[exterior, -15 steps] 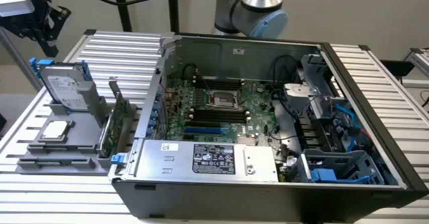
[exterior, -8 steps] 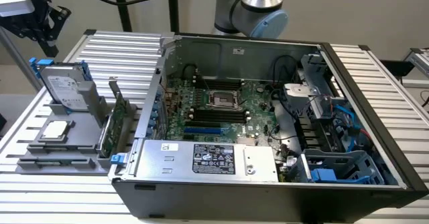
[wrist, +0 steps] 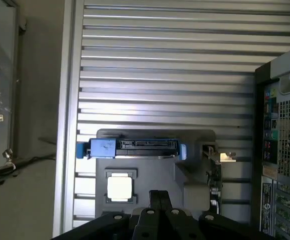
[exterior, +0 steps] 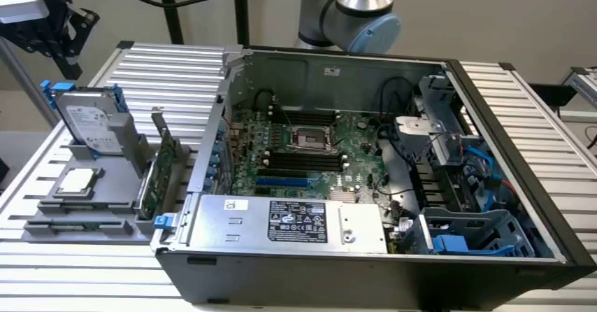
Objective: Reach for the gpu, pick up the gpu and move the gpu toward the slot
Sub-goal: 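Reach for the gpu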
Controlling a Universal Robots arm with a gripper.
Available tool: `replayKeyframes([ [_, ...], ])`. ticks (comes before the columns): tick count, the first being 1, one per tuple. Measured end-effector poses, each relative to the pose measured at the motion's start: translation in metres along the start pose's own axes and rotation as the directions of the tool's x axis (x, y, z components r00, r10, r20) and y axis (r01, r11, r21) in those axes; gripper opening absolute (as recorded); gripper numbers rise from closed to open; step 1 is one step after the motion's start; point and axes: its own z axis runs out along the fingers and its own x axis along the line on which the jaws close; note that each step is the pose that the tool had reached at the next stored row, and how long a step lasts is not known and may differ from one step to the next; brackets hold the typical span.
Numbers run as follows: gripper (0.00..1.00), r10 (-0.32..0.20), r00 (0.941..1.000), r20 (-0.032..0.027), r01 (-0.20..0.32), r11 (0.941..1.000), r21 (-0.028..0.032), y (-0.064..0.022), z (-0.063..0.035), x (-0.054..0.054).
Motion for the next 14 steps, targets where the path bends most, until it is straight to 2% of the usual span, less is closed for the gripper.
replayKeyframes([
  [7, 0.11, 0.000, 1.0000, -0.0001, 0.000, 1.0000, -0.0001, -0.0085, 0.0030, -0.031],
  [14, 0.11, 0.000, 1.0000, 0.0008, 0.000, 1.0000, 0.0000, -0.0221, 0.0142, -0.056],
])
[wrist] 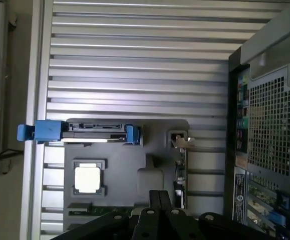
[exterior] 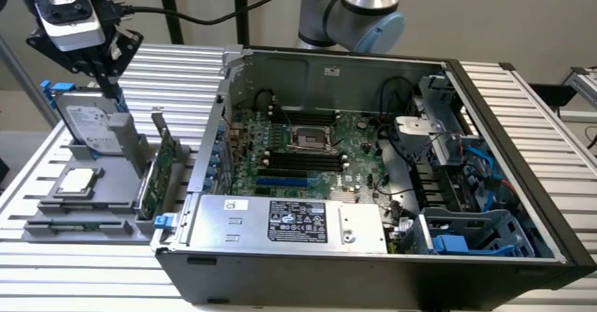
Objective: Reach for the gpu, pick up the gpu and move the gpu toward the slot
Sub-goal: 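Reach for the gpu, then pick up the gpu and move the gpu toward the slot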
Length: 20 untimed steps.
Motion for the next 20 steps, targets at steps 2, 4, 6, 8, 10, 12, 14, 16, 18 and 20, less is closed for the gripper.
replayKeyframes([
  [2, 0.11, 0.000, 1.0000, 0.0007, 0.000, 1.0000, -0.0001, -0.0041, 0.0036, -0.006],
  [4, 0.11, 0.000, 1.0000, 0.0016, 0.000, 1.0000, -0.0001, -0.0080, 0.0072, -0.012],
  [6, 0.11, 0.000, 1.0000, 0.0025, 0.000, 1.0000, 0.0000, -0.0116, 0.0103, -0.017],
  [8, 0.11, 0.000, 1.0000, 0.0029, 0.000, 1.0000, 0.0001, -0.0150, 0.0127, -0.022],
  [10, 0.11, 0.000, 1.0000, 0.0017, 0.000, 1.0000, 0.0005, -0.0179, 0.0129, -0.027],
  [12, 0.11, 0.000, 1.0000, -0.0004, 0.000, 1.0000, 0.0000, -0.0181, 0.0129, -0.028],
  [14, 0.11, 0.001, 1.0000, -0.0004, -0.001, 1.0000, -0.0001, -0.0181, 0.0129, -0.028],
  [16, 0.11, 0.001, 1.0000, -0.0004, -0.001, 1.0000, -0.0001, -0.0181, 0.0129, -0.028],
  [18, 0.11, 0.000, 1.0000, -0.0004, 0.000, 1.0000, 0.0000, -0.0181, 0.0129, -0.028],
  [20, 0.11, 0.000, 1.0000, -0.0004, 0.000, 1.0000, -0.0001, -0.0181, 0.0129, -0.028],
])
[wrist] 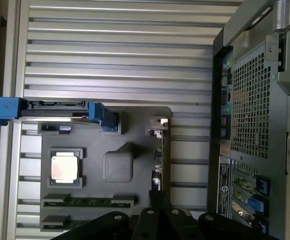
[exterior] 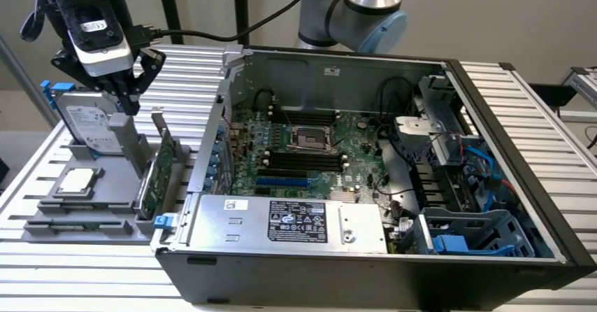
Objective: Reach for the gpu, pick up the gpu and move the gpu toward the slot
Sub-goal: 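Pick up the gpu and move the gpu toward the slot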
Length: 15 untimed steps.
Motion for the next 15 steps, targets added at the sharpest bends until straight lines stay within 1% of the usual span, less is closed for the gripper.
replayKeyframes([
  [6, 0.11, 0.000, 1.0000, -0.0001, 0.000, 1.0000, 0.0000, 0.0000, 0.0000, 0.0000],
  [7, 0.12, 0.000, 1.0000, 0.0000, 0.000, 1.0000, 0.0000, 0.0000, 0.0000, 0.0000],
  [8, 0.18, 0.000, 1.0000, 0.0000, 0.000, 1.0000, 0.0000, 0.0000, 0.0000, 0.0000],
  [9, 0.18, 0.000, 1.0000, 0.0000, 0.000, 1.0000, 0.0000, 0.0000, 0.0000, 0.0000],
  [11, 0.30, 0.000, 1.0000, 0.0000, 0.000, 1.0000, 0.0000, 0.0000, 0.0000, 0.0000],
  [12, 0.30, 0.000, 1.0000, 0.0000, 0.000, 1.0000, 0.0005, 0.0000, 0.0002, 0.0000],
  [14, 0.42, 0.000, 1.0000, 0.0005, 0.000, 1.0000, 0.0012, -0.0002, 0.0018, -0.0001],
  [15, 0.42, 0.000, 1.0000, 0.0009, 0.000, 1.0000, 0.0013, -0.0004, 0.0035, 0.0000],
])
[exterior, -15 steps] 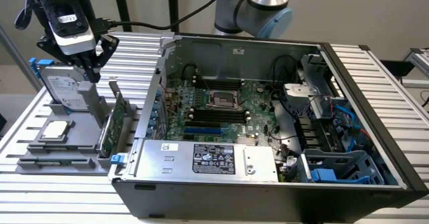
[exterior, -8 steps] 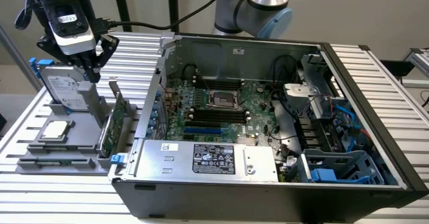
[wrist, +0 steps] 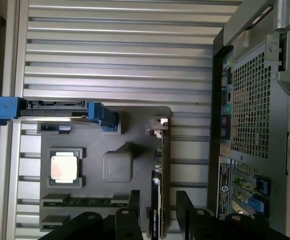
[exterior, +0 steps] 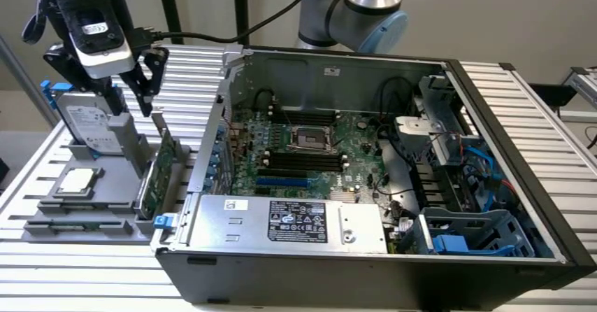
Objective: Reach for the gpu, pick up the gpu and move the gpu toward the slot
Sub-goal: 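Pick up the gpu and move the gpu toward the slot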
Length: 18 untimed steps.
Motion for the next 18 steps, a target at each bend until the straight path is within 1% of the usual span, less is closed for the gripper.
replayKeyframes([
  [1, 0.48, 0.000, 1.0000, 0.0007, 0.000, 1.0000, 0.0000, -0.0008, 0.0018, 0.000],
  [4, 0.48, 0.000, 1.0000, 0.0015, 0.000, 1.0000, 0.0000, -0.0067, 0.0070, 0.000],
  [9, 0.48, 0.000, 1.0000, 0.0017, 0.000, 1.0000, 0.0000, -0.0213, 0.0156, 0.000],
  [12, 0.48, 0.000, 1.0000, 0.0017, 0.000, 1.0000, 0.0000, -0.0239, 0.0210, 0.000],
  [18, 0.48, 0.000, 1.0000, 0.0019, 0.000, 1.0000, 0.0000, -0.0250, 0.0318, 0.000],
])
